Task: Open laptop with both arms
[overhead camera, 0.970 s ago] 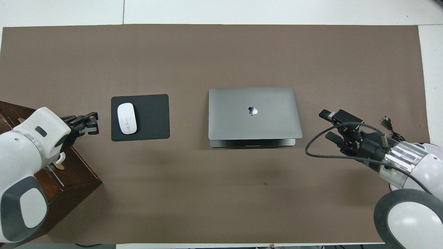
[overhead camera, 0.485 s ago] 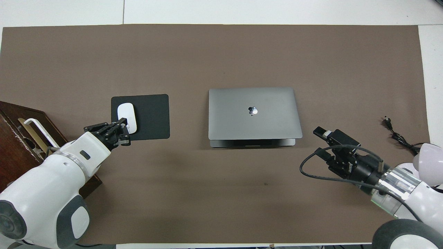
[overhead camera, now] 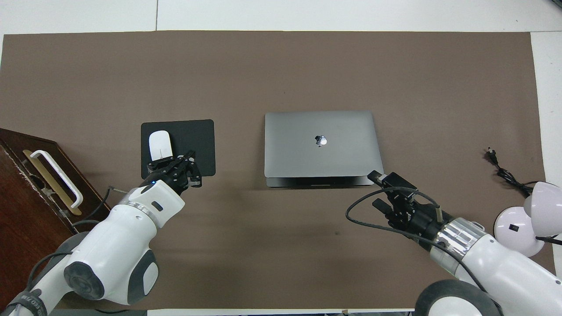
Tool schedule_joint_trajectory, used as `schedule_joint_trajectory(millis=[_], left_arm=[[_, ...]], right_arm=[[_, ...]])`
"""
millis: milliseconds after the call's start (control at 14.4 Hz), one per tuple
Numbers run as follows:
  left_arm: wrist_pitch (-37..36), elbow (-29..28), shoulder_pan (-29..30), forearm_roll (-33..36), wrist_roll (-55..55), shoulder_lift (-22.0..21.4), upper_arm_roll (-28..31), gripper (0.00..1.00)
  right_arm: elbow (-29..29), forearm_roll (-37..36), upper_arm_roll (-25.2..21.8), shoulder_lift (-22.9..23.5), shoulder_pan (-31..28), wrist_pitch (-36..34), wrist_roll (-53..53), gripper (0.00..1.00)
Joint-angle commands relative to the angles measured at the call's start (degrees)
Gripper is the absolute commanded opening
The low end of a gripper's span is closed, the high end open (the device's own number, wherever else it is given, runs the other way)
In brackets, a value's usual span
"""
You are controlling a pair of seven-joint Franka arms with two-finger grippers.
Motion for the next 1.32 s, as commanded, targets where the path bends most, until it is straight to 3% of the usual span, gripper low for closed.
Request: schedule_joint_trajectory(millis=[0,139,416,693,1248], left_arm=[[5.83,-0.21,-2.79,-0.49,-1.37,3.0,0.67,0.0],[10.4,-0.29,-5.25,-0.49,-4.25,5.73,0.67,0.0],[11.21,-0.64,-8.24,-1.97,-6.28,6.18,0.67,0.0],[11.56,0.23,-15.62,-13.04,-6.38,8.46,0.84,0.0],[11.56,4.79,-17.66,-13.5,-6.29,15.05,0.76,0.0]], right_arm=[[0.8,3.56,0.19,5.39,4.34,5.72,-0.01,1.0],[1.94,5.41,0.27,8.91,5.66,8.01,-0.97,1.0],[3.18,6.12,0.19,12.34,6.72,9.34,-2.37,1.0],[5.02,8.39,0.19,15.85,6.73,9.51,-5.8,1.0],[8.8,13.59,0.19,21.14,6.64,9.86,-12.4,1.0]])
